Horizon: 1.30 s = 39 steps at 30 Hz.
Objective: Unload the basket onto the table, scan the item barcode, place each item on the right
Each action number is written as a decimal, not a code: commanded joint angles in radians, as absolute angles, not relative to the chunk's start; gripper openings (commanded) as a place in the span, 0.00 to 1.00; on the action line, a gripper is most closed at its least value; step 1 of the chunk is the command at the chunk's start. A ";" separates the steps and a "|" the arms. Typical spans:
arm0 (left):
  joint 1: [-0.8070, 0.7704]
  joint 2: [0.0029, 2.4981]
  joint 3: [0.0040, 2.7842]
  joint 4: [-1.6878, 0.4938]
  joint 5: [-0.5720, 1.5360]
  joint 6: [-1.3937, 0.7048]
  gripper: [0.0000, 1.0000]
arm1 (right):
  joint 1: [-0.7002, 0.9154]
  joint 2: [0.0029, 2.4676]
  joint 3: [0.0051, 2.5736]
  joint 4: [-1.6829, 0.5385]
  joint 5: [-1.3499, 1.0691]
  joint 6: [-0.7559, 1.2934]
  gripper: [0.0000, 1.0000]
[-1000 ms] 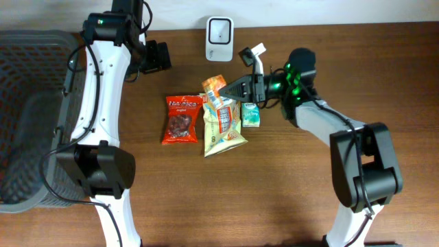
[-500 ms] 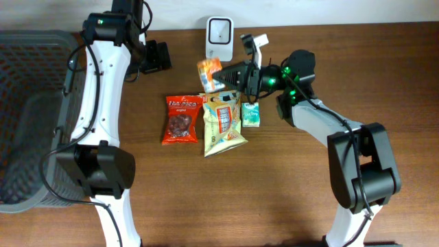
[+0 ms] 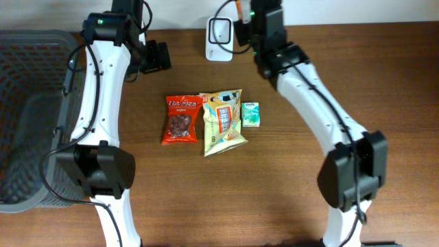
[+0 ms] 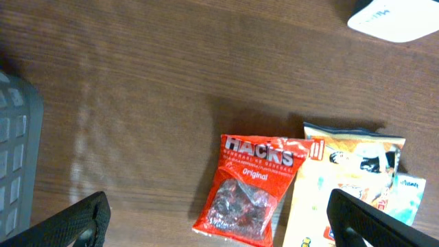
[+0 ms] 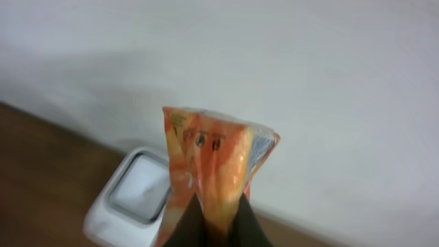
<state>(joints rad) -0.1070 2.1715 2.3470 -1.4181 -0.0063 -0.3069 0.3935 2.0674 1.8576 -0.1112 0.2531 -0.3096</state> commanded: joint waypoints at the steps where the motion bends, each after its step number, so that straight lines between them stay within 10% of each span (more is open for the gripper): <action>1: -0.109 2.178 2.349 -1.420 0.001 -0.302 0.99 | 0.425 2.186 1.866 0.016 0.352 -0.737 0.04; 16: -0.111 2.178 2.349 -1.419 0.001 -0.302 0.99 | 0.395 2.447 1.866 0.280 0.169 -0.807 0.04; 24: -0.109 2.178 2.349 -1.419 0.001 -0.302 0.99 | 0.326 2.340 1.869 0.441 0.744 -0.638 0.04; 31: -0.109 2.178 2.349 -1.419 0.001 -0.302 0.99 | -0.001 2.259 1.869 -0.142 0.869 -0.238 0.04; 39: -0.109 2.178 2.349 -1.420 0.001 -0.302 0.99 | -0.548 2.258 1.868 -0.553 0.184 0.096 0.04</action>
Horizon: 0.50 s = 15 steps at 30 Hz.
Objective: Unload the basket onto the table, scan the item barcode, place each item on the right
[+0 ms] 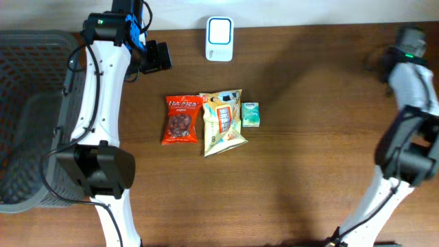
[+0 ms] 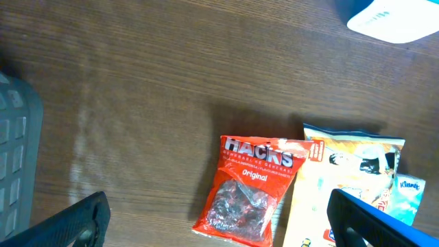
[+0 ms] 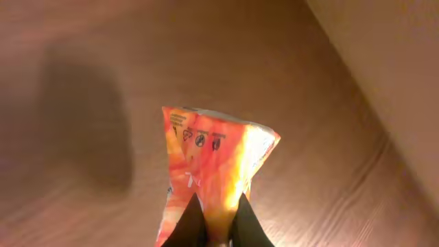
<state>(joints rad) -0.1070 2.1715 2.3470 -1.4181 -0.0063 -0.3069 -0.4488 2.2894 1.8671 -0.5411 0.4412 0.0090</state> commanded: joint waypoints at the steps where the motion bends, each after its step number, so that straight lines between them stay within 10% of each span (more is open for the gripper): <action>1: -0.109 2.178 2.349 -1.420 0.001 -0.302 0.99 | -0.600 2.259 1.868 -0.554 0.099 0.096 0.04; 3: -0.109 2.178 2.349 -1.420 0.001 -0.302 0.99 | -0.680 2.260 1.868 -0.558 0.030 0.096 0.09; 4: -0.109 2.178 2.349 -1.419 0.001 -0.302 0.99 | -0.708 2.262 1.868 -0.561 0.034 0.095 0.27; 6: -0.109 2.178 2.349 -1.420 0.001 -0.302 0.99 | -0.741 2.263 1.868 -0.577 0.033 0.095 0.99; 15: -0.109 2.178 2.349 -1.420 0.001 -0.302 0.99 | -0.518 1.971 1.932 -0.694 -0.448 0.030 0.99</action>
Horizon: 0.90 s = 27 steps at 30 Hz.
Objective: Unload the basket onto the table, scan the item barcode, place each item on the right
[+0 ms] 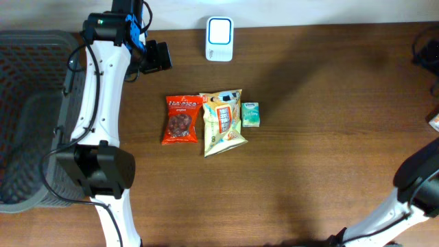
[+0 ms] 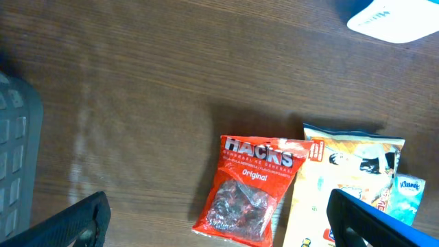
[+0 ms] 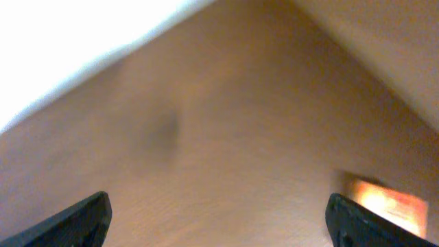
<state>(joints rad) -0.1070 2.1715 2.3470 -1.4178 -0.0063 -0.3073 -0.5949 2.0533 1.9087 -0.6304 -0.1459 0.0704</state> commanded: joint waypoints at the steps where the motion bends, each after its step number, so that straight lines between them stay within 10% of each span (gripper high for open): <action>1: -0.109 2.178 2.349 -1.419 0.001 -0.302 0.99 | -0.479 1.969 1.932 -0.736 -0.533 0.031 0.98; 10: -0.109 2.178 2.349 -1.419 0.001 -0.302 0.99 | 0.082 2.087 1.762 -1.016 -0.281 0.031 0.99; 24: -0.109 2.178 2.349 -1.420 0.001 -0.302 0.99 | 0.185 2.133 1.541 -0.843 -0.311 0.060 1.00; 27: -0.109 2.178 2.349 -1.420 0.001 -0.302 0.99 | 0.185 2.133 1.535 -0.779 -0.402 0.060 0.79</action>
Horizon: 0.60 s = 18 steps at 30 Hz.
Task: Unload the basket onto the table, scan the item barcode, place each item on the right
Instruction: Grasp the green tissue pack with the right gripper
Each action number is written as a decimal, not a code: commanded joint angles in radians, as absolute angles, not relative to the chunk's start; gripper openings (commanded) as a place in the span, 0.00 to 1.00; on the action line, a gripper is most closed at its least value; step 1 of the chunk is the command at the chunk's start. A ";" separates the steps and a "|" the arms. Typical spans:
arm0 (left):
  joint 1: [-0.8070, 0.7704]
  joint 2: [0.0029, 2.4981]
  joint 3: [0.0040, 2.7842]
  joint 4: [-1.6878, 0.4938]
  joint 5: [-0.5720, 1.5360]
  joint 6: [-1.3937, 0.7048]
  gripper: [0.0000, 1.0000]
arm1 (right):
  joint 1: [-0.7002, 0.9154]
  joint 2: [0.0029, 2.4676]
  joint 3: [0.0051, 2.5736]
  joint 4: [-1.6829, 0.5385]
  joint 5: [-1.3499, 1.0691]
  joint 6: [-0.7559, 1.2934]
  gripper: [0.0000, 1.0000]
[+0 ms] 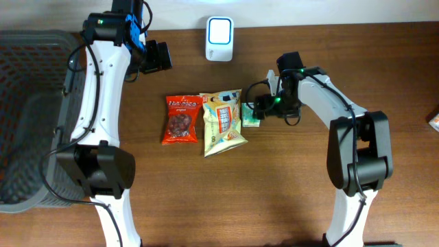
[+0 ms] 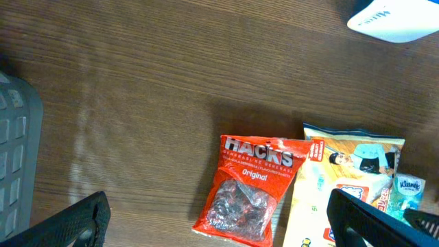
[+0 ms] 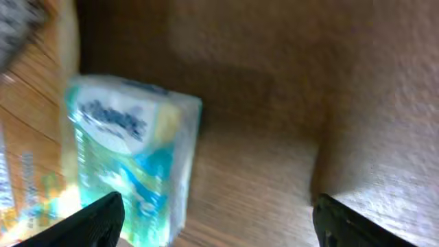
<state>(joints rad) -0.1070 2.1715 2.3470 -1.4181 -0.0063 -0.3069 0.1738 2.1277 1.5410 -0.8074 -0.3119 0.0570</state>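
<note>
The white barcode scanner (image 1: 219,29) stands at the table's back edge. In the middle lie a red Hacks bag (image 1: 182,119), a yellow snack bag (image 1: 223,121) and a small green tissue pack (image 1: 250,114). My right gripper (image 1: 263,106) is open right beside the tissue pack (image 3: 127,158), which sits near its left finger (image 3: 96,219) and is not gripped. My left gripper (image 1: 156,56) hangs open and empty at the back left, looking down on the Hacks bag (image 2: 250,189). An orange packet (image 1: 434,121) lies at the far right edge.
A dark mesh basket (image 1: 27,116) fills the left side of the table. The scanner's corner (image 2: 394,17) shows at the top right of the left wrist view, and the basket's edge (image 2: 14,158) at its left.
My right arm was at the table's far right edge with its gripper open. It is now at the middle, open beside the green tissue pack. The left arm has not moved.
My right gripper held an orange packet up in front of the scanner. Then it held the packet over the far right of the table. Then it was open there with the packet lying at the right edge. Now it is at the tissue pack.
</note>
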 commanded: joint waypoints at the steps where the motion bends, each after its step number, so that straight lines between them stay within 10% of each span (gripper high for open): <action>1: -0.109 2.178 2.349 -1.420 0.001 -0.302 0.99 | 0.185 2.133 1.535 -0.762 -0.430 0.060 0.71; 10: -0.109 2.178 2.349 -1.419 0.001 -0.302 0.99 | 0.184 2.134 1.467 -0.686 -0.461 0.088 0.45; 15: -0.109 2.178 2.349 -1.419 0.001 -0.302 0.99 | 0.183 2.134 1.467 -0.663 -0.609 0.087 0.04; 18: -0.109 2.178 2.349 -1.419 0.001 -0.302 0.99 | 0.157 2.134 1.467 -0.660 -0.730 0.087 0.04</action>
<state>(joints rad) -0.1070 2.1715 2.3470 -1.4181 -0.0063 -0.3073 0.1699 2.1281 1.4742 -0.6621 -0.6163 0.0940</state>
